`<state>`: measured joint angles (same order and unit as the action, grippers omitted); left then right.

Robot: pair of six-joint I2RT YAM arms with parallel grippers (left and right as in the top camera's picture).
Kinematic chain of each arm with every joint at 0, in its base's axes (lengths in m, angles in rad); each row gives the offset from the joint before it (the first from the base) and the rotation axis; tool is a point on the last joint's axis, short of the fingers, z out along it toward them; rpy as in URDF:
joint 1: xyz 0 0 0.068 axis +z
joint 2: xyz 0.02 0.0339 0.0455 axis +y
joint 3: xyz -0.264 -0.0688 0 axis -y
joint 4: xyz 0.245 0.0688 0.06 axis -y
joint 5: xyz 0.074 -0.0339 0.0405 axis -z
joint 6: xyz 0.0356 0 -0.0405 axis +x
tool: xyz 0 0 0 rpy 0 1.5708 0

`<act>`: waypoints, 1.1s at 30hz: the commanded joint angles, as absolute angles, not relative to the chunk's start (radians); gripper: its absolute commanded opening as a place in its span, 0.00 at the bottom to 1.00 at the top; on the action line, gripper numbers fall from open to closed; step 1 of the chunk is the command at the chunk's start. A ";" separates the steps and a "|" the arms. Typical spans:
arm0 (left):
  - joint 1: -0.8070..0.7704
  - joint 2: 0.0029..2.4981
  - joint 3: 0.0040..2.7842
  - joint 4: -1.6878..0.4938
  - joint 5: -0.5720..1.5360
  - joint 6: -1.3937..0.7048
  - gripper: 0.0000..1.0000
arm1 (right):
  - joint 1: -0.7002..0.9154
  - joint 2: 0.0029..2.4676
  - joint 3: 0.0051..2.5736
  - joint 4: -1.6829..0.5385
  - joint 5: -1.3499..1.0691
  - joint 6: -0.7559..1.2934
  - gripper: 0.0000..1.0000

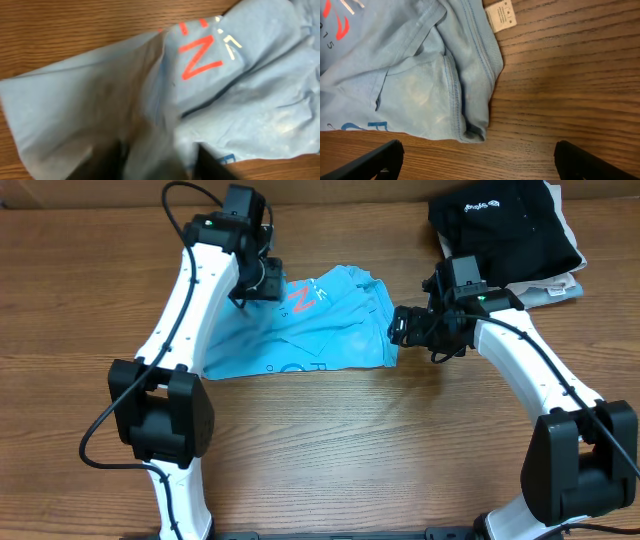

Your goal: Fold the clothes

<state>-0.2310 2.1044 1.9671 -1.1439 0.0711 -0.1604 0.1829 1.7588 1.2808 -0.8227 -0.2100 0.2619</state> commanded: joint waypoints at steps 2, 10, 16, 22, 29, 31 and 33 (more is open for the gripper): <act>-0.258 2.123 1.964 -1.156 0.074 -0.187 1.00 | 0.175 1.730 1.302 -0.794 -0.224 0.264 1.00; -0.237 2.123 1.964 -1.225 0.074 -0.168 1.00 | 0.175 1.765 1.302 -0.625 -0.266 0.231 1.00; -0.197 2.123 1.964 -1.278 0.062 -0.125 1.00 | 0.175 1.884 1.302 -0.506 -0.297 0.222 1.00; -0.160 2.123 1.964 -1.295 0.027 -0.111 1.00 | 0.175 1.998 1.302 -0.453 -0.350 0.209 1.00; -0.125 2.123 1.964 -1.298 0.018 -0.108 1.00 | 0.175 2.091 1.302 -0.420 -0.422 0.213 0.94; -0.120 2.123 1.964 -1.298 0.017 -0.101 1.00 | 0.178 2.103 1.302 -0.411 -0.500 0.212 0.94; -0.120 2.123 1.964 -1.298 0.019 -0.101 1.00 | 0.191 2.104 1.302 -0.399 -0.567 0.212 0.93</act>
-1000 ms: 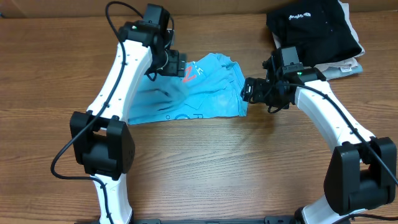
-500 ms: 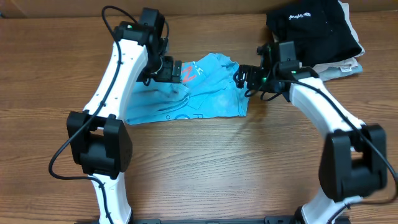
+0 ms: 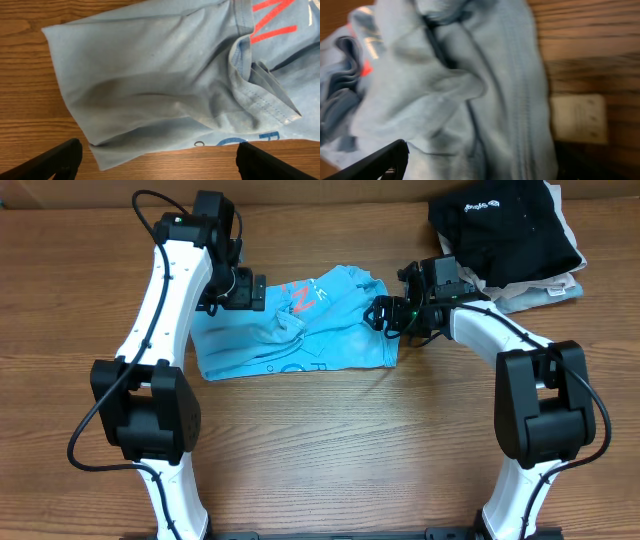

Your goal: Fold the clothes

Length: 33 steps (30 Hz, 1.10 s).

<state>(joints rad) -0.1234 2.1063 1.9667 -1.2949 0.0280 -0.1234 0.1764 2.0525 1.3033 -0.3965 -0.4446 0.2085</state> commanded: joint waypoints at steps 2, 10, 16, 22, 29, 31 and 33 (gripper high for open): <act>-0.120 2.123 1.964 -1.297 0.019 -0.101 1.00 | 0.214 2.104 1.302 -0.385 -0.596 0.213 0.93; -0.120 2.123 1.964 -1.301 0.019 -0.105 1.00 | 0.277 2.104 1.302 -0.263 -0.609 0.313 0.63; -0.116 2.123 1.964 -1.301 0.017 -0.104 1.00 | 0.256 2.102 1.305 -0.215 -0.610 0.364 0.18; -0.107 2.123 1.964 -1.301 0.006 -0.100 1.00 | 0.152 2.062 1.305 -0.305 -0.638 0.327 0.07; -0.083 2.123 1.964 -1.318 -0.037 -0.100 1.00 | -0.005 1.933 1.305 -0.516 -0.650 0.212 0.07; -0.071 2.123 1.964 -1.324 -0.037 -0.100 1.00 | -0.039 1.898 1.305 -0.583 -0.649 0.183 0.06; -0.062 2.123 1.964 -1.331 -0.037 -0.100 1.00 | -0.058 1.879 1.305 -0.638 -0.649 0.150 0.06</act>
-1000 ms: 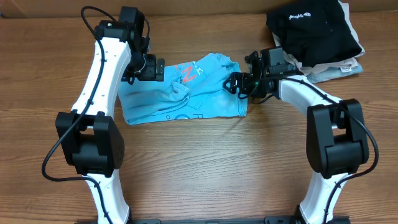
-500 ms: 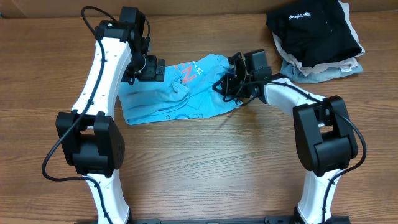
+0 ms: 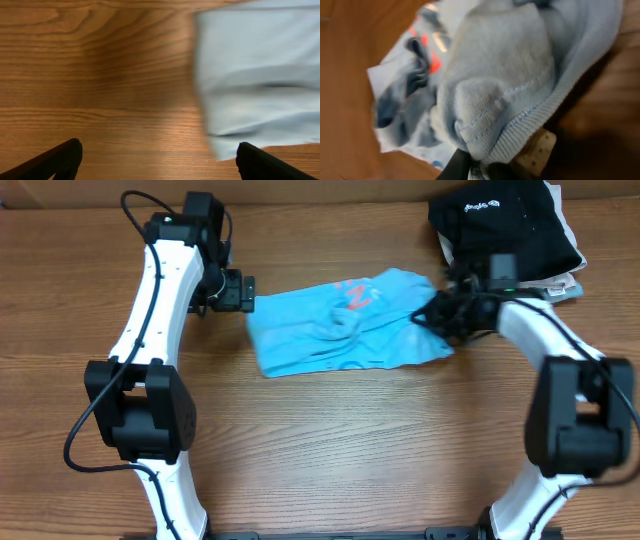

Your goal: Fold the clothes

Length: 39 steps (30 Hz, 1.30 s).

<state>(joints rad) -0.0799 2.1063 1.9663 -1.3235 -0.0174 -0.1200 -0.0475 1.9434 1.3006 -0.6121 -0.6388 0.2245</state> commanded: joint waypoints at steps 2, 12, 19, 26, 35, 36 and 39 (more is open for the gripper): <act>-0.051 2.123 1.964 -1.339 -0.036 -0.101 1.00 | -0.065 1.871 1.305 -0.683 -0.649 0.117 0.06; 0.009 2.123 1.964 -1.372 -0.033 -0.100 1.00 | -0.066 1.857 1.321 -0.766 -0.649 0.077 0.06; 0.021 2.123 1.964 -1.381 -0.033 -0.092 1.00 | -0.052 1.813 1.399 -0.856 -0.649 0.073 0.05; 0.023 2.123 1.964 -1.375 -0.033 -0.091 1.00 | 0.088 1.780 1.477 -0.900 -0.625 0.079 0.05; 0.034 2.123 1.964 -1.352 -0.033 -0.084 1.00 | 0.402 1.781 1.485 -0.778 -0.382 0.175 0.06; 0.034 2.123 1.964 -1.352 -0.033 -0.084 1.00 | 0.436 1.781 1.485 -0.749 -0.349 0.189 0.06; 0.035 2.123 1.964 -1.353 -0.033 -0.081 1.00 | 0.511 1.786 1.485 -0.665 -0.264 0.215 0.07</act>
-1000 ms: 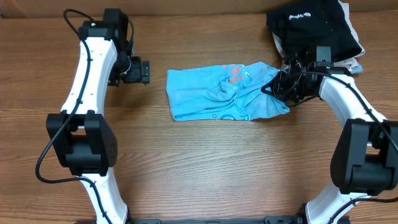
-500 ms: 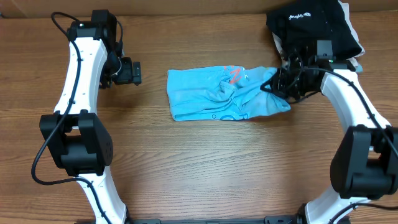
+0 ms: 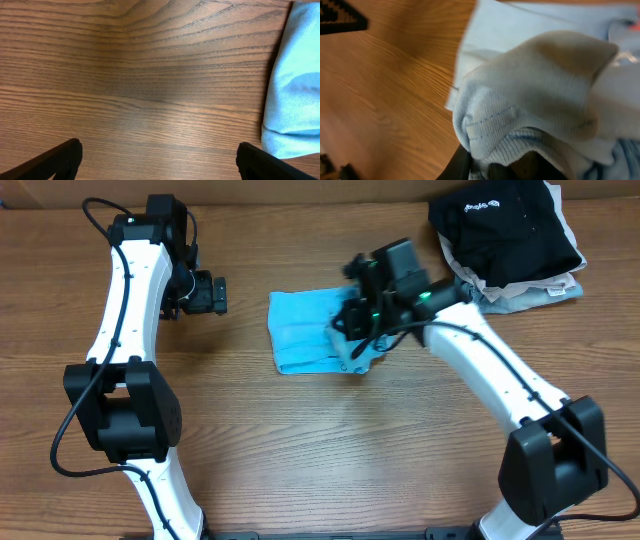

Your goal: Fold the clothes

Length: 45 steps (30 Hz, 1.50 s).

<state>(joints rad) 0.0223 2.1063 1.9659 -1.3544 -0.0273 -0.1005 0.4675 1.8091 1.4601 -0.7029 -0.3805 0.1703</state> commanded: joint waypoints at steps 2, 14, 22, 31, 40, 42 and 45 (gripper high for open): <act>0.035 2.123 1.964 -1.352 -0.033 -0.080 1.00 | 0.547 1.796 1.485 -0.599 -0.231 0.217 0.07; 0.035 2.123 1.964 -1.344 -0.032 -0.066 1.00 | 0.588 1.938 1.485 -0.396 -0.321 0.266 0.09; 0.039 2.123 1.964 -1.333 -0.027 -0.067 1.00 | 0.661 1.998 1.485 -0.347 -0.457 0.262 0.13; 0.041 2.123 1.964 -1.322 -0.026 -0.067 1.00 | 0.660 1.980 1.677 -0.686 -0.549 0.100 1.00; 0.041 2.123 1.964 -1.312 -0.026 -0.066 1.00 | 0.501 1.960 1.817 -1.029 -0.288 0.338 1.00; 0.041 2.123 1.964 -1.309 -0.026 -0.066 1.00 | 0.450 1.965 1.787 -1.053 -0.293 0.346 1.00; 0.041 2.123 1.964 -1.301 -0.026 -0.066 1.00 | 0.405 1.968 1.715 -1.037 -0.331 0.340 1.00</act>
<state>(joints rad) 0.0338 2.1063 1.9659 -1.3087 -0.0273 -0.0933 0.4278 1.9888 1.7679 -1.0439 -0.3347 0.3099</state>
